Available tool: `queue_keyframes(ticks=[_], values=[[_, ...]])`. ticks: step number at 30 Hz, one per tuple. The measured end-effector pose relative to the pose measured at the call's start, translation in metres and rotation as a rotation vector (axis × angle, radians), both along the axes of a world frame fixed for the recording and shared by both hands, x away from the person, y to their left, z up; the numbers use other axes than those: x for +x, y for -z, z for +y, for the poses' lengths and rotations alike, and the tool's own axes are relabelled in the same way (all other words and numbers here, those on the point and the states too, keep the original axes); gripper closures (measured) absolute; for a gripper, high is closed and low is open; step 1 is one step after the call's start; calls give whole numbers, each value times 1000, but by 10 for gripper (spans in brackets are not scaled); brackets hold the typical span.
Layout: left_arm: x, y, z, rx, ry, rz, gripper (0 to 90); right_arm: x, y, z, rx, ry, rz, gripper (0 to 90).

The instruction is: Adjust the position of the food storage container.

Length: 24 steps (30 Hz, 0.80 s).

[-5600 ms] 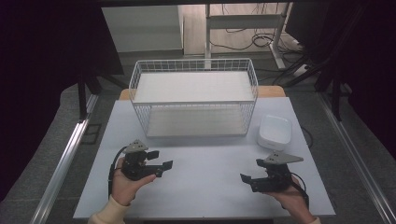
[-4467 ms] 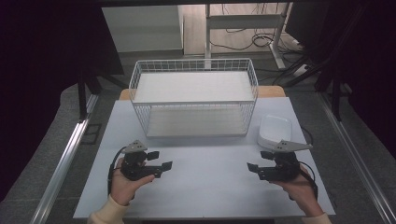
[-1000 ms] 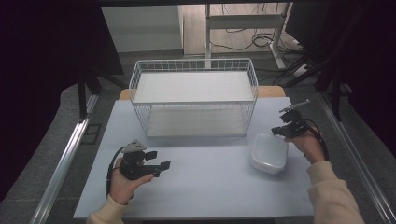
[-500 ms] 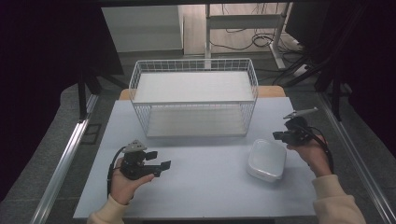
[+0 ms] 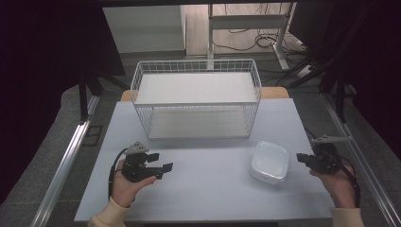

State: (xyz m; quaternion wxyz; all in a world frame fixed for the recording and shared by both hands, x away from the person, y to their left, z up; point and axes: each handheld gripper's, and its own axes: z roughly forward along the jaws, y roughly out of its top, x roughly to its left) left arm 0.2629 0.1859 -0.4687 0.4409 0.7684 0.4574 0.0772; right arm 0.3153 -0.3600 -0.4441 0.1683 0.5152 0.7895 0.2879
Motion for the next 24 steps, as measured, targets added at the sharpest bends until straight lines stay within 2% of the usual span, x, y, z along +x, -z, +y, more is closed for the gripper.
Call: queue_keyframes(ticks=[7,8,13,15,24], values=[[0,1,1,4,-2,1,272,4,19,-3,23,25,61,900],[0,2,1,4,-1,1,272,6,25,2,22,7,76,900],[0,3,0,10,3,4,272,10,32,13,24,-27,95,900],[0,3,-1,10,2,6,271,11,33,16,9,-32,92,900],[1,3,0,13,-2,9,272,16,34,26,22,-64,76,899]])
